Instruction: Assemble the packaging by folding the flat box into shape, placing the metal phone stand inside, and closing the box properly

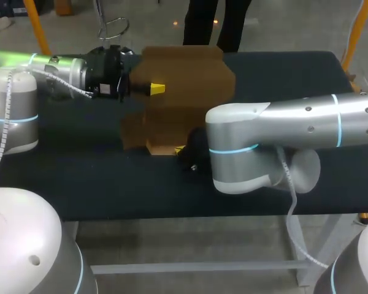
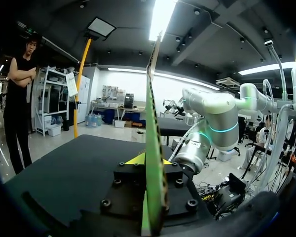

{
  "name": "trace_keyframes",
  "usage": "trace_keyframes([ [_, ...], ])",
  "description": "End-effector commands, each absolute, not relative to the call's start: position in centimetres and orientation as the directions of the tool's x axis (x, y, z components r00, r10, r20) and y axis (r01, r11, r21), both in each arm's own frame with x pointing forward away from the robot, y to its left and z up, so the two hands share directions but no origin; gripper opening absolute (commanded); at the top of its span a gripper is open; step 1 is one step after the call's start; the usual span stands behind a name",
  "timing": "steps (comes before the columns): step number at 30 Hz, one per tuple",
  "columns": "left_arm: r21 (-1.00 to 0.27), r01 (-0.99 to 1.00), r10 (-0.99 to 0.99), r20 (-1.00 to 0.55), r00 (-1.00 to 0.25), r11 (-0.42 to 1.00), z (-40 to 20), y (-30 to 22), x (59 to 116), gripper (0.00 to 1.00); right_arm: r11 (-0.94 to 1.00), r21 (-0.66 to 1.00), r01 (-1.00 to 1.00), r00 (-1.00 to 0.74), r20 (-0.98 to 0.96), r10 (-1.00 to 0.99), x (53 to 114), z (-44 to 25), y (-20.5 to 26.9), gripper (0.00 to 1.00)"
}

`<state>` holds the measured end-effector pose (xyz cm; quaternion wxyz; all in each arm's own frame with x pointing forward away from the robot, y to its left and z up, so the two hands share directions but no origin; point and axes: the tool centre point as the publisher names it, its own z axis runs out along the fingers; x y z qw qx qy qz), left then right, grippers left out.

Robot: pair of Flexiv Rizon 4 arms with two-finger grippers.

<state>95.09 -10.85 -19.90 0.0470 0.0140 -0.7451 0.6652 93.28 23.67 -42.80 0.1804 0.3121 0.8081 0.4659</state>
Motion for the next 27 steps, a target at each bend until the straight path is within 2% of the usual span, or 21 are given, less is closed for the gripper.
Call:
trace_keyframes([
  [1,-0.989,-0.086,0.049,0.092,-0.995,0.119,-20.3,-10.8,94.9,0.00,0.372,0.865,0.336,-0.736,-0.005,0.677,93.4,-43.4,24.0,0.00],
  [27,-0.970,-0.201,0.031,0.207,-0.978,0.134,-22.0,-10.7,94.3,0.00,0.372,0.865,0.336,-0.736,-0.005,0.677,93.4,-43.4,24.0,0.00],
])
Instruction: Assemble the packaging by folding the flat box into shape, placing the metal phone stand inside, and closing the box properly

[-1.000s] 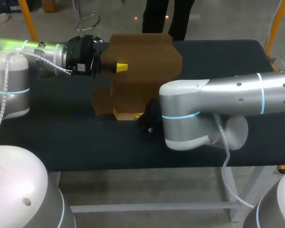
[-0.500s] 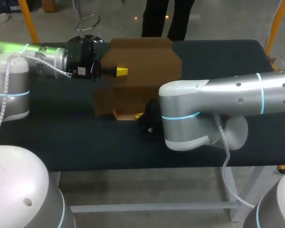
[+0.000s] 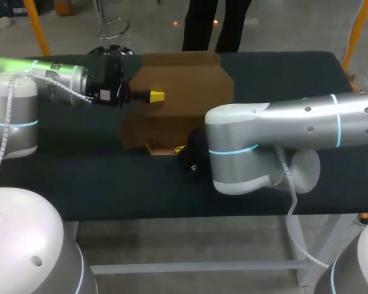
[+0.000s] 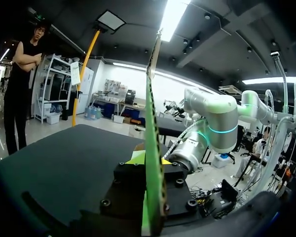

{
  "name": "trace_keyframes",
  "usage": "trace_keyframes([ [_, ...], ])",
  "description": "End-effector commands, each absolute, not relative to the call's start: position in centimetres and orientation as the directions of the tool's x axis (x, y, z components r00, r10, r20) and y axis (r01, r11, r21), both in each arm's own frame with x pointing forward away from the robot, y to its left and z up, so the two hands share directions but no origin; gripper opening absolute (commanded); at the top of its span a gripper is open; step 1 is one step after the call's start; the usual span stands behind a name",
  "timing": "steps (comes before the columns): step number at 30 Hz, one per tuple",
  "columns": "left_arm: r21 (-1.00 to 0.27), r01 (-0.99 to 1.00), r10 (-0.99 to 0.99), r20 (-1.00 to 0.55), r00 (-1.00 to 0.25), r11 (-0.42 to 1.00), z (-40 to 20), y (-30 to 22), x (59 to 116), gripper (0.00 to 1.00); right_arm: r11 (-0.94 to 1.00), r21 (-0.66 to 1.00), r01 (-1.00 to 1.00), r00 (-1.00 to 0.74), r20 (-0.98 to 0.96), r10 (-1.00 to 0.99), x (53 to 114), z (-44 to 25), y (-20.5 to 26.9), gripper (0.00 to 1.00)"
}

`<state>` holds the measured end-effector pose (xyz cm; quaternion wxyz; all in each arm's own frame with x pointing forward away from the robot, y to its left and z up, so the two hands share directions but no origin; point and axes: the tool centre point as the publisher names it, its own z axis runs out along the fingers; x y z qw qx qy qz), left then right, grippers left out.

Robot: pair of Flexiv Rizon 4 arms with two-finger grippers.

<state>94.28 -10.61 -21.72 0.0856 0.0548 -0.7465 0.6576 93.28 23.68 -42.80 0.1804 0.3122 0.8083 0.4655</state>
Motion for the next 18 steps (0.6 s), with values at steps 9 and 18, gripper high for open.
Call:
trace_keyframes([
  [9,-0.966,-0.209,0.026,0.215,-0.976,0.152,-22.48,-10.90,94.06,0.00,0.372,0.865,0.336,-0.736,-0.005,0.677,93.38,-43.38,23.97,0.00],
  [18,-0.965,-0.204,0.027,0.211,-0.977,0.163,-22.65,-10.74,93.65,0.00,0.372,0.865,0.336,-0.736,-0.005,0.677,93.38,-43.38,23.97,0.00],
])
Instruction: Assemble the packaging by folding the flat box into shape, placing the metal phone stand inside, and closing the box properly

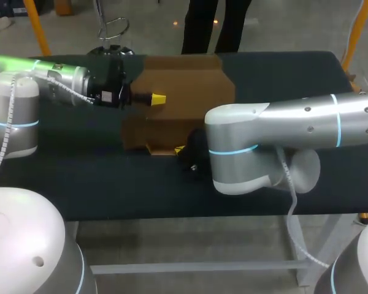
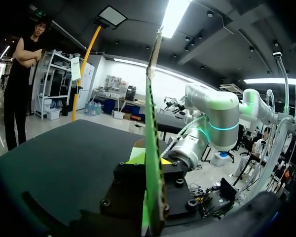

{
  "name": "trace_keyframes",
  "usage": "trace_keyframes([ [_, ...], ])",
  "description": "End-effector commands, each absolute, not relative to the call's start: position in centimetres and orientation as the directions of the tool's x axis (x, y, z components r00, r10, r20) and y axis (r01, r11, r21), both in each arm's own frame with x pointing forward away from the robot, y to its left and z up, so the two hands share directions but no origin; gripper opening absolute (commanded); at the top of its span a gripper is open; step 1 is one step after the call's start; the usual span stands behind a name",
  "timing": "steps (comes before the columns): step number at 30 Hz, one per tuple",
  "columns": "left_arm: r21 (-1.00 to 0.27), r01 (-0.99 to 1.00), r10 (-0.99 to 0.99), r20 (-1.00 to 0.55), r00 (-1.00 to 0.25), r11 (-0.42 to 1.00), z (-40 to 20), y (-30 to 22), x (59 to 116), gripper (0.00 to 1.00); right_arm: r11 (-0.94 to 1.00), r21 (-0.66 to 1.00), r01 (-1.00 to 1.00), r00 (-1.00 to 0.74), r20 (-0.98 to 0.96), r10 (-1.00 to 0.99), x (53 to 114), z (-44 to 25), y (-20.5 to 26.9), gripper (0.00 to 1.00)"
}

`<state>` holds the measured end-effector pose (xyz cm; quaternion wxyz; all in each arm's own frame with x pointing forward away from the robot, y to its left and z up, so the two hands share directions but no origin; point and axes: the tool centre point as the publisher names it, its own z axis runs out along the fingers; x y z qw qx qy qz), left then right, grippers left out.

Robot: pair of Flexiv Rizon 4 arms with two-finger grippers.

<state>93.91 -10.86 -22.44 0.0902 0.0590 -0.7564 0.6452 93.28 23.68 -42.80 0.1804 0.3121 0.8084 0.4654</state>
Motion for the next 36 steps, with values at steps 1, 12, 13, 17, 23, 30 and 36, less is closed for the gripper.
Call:
trace_keyframes([
  [1,-0.965,-0.204,0.027,0.211,-0.977,0.163,-22.7,-10.7,93.6,0.00,0.372,0.865,0.336,-0.736,-0.005,0.677,93.4,-43.4,24.0,0.00],
  [12,-0.965,-0.195,0.029,0.202,-0.979,0.175,-22.8,-10.6,93.0,0.00,0.372,0.865,0.336,-0.736,-0.005,0.677,93.4,-43.4,24.0,0.00],
  [13,-0.965,-0.194,0.028,0.201,-0.979,0.176,-22.8,-10.5,92.9,0.00,0.372,0.865,0.336,-0.736,-0.005,0.677,93.4,-43.4,24.0,0.00],
  [17,-0.965,-0.188,0.026,0.196,-0.980,0.183,-22.8,-10.4,92.7,0.00,0.372,0.865,0.336,-0.736,-0.005,0.677,93.4,-43.4,24.0,0.00],
  [23,-0.964,-0.175,0.030,0.185,-0.982,0.200,-22.4,-10.7,92.6,0.00,0.372,0.865,0.336,-0.736,-0.005,0.677,93.4,-43.4,24.0,0.00],
  [30,-0.957,-0.171,0.036,0.184,-0.982,0.233,-22.4,-11.0,92.5,0.00,0.372,0.865,0.336,-0.736,-0.005,0.677,93.4,-43.4,24.0,0.00],
  [36,-0.955,-0.176,0.035,0.190,-0.981,0.237,-22.6,-10.9,92.6,0.00,0.372,0.865,0.336,-0.736,-0.005,0.677,93.4,-43.4,24.0,0.00],
])
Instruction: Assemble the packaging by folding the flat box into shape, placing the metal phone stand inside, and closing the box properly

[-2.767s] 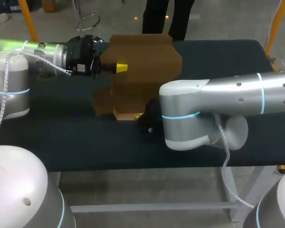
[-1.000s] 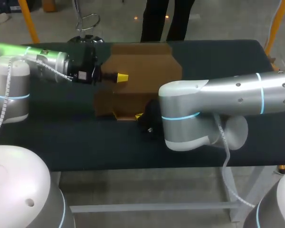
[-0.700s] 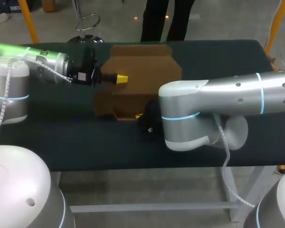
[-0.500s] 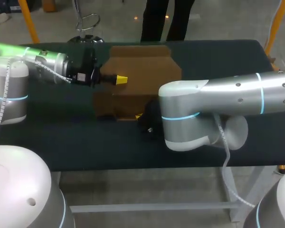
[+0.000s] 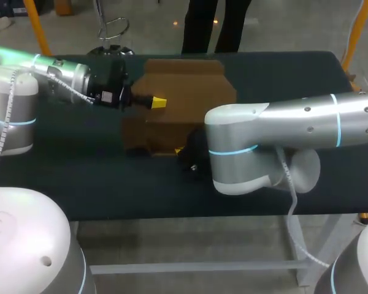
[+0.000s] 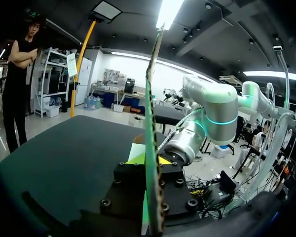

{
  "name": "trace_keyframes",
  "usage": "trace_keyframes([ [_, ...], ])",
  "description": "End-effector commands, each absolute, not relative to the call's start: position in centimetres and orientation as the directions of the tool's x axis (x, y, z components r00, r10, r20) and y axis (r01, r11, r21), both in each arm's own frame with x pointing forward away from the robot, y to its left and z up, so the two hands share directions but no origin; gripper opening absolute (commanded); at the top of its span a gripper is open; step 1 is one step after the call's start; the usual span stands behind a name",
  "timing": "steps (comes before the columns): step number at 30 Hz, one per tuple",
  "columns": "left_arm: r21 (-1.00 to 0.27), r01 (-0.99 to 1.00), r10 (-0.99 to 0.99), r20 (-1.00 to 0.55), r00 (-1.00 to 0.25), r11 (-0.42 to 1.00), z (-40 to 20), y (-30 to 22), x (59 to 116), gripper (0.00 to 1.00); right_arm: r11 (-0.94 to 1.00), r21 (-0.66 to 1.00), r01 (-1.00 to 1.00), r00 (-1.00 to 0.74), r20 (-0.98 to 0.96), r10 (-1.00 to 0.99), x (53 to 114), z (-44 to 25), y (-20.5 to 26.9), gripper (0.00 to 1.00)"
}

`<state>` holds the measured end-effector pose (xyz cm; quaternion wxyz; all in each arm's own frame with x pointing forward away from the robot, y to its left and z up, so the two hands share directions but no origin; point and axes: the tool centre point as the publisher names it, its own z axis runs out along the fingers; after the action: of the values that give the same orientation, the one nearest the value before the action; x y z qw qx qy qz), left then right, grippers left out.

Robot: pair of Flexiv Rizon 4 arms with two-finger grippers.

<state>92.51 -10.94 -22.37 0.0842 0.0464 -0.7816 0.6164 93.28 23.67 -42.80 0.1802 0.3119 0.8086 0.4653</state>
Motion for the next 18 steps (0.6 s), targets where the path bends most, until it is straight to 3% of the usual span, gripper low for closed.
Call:
trace_keyframes([
  [1,-0.955,-0.176,0.035,0.189,-0.981,0.237,-22.58,-10.85,92.58,0.00,0.372,0.865,0.336,-0.736,-0.005,0.677,93.38,-43.38,23.97,0.00],
  [18,-0.956,-0.176,0.035,0.190,-0.981,0.234,-22.73,-10.61,92.61,0.00,0.372,0.865,0.336,-0.736,-0.005,0.677,93.38,-43.38,23.97,0.00],
])
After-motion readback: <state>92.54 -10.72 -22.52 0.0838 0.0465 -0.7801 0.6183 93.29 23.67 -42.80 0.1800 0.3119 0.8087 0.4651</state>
